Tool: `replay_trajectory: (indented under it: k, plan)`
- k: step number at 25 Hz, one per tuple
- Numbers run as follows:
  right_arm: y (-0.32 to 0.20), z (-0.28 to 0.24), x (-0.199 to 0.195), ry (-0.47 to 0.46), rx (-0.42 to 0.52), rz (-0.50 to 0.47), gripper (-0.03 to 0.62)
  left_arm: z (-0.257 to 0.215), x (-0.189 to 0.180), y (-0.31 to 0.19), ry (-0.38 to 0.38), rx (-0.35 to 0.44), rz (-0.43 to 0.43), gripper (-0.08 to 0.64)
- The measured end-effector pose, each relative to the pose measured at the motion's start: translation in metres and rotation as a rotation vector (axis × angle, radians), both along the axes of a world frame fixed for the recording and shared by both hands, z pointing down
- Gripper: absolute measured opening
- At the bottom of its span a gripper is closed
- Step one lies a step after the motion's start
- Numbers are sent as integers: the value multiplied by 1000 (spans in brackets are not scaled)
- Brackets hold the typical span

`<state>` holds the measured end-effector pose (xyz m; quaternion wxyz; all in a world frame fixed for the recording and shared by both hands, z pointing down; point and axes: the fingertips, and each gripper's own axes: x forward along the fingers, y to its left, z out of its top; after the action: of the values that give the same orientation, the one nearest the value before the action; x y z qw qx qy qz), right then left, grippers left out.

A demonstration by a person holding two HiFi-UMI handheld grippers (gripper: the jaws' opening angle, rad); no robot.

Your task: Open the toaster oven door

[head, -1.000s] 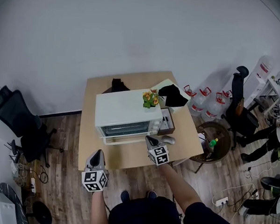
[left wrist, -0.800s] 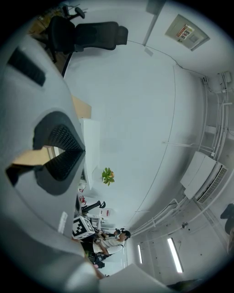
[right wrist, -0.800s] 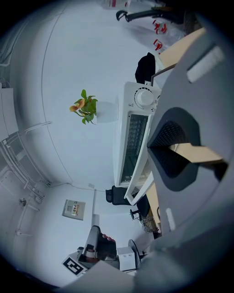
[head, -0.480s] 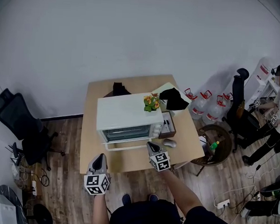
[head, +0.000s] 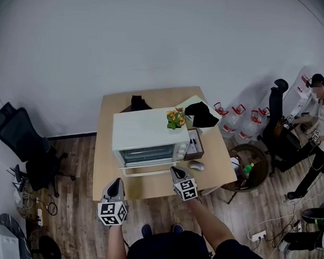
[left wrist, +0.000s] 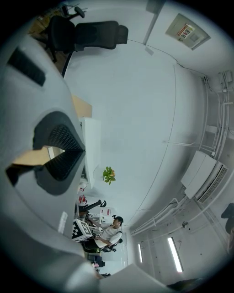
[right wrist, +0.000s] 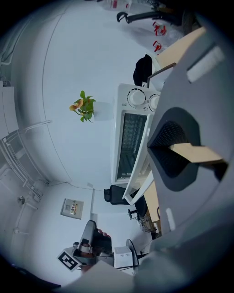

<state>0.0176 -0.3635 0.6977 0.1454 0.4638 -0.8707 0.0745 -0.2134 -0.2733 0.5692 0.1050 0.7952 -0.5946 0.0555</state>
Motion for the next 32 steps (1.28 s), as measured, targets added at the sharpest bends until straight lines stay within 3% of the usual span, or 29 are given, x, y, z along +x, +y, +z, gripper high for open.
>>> replay_trajectory:
  k: [7, 12, 17, 24, 32]
  plan:
    - [9, 9, 1, -10, -13, -4, 9, 7, 3, 2, -2, -8, 7, 0]
    - [18, 13, -1, 44, 12, -9, 9, 9, 4, 3, 0, -8, 11, -2]
    - [28, 27, -11, 49, -30, -57, 9, 11, 3, 3, -1, -10, 6, 0]
    - [38, 43, -9, 67, -17, -49, 9, 10, 0, 2, 5, -2, -8, -1]
    - [53, 65, -9, 85, -67, -58, 9, 13, -3, 0, 14, -8, -23, 0]
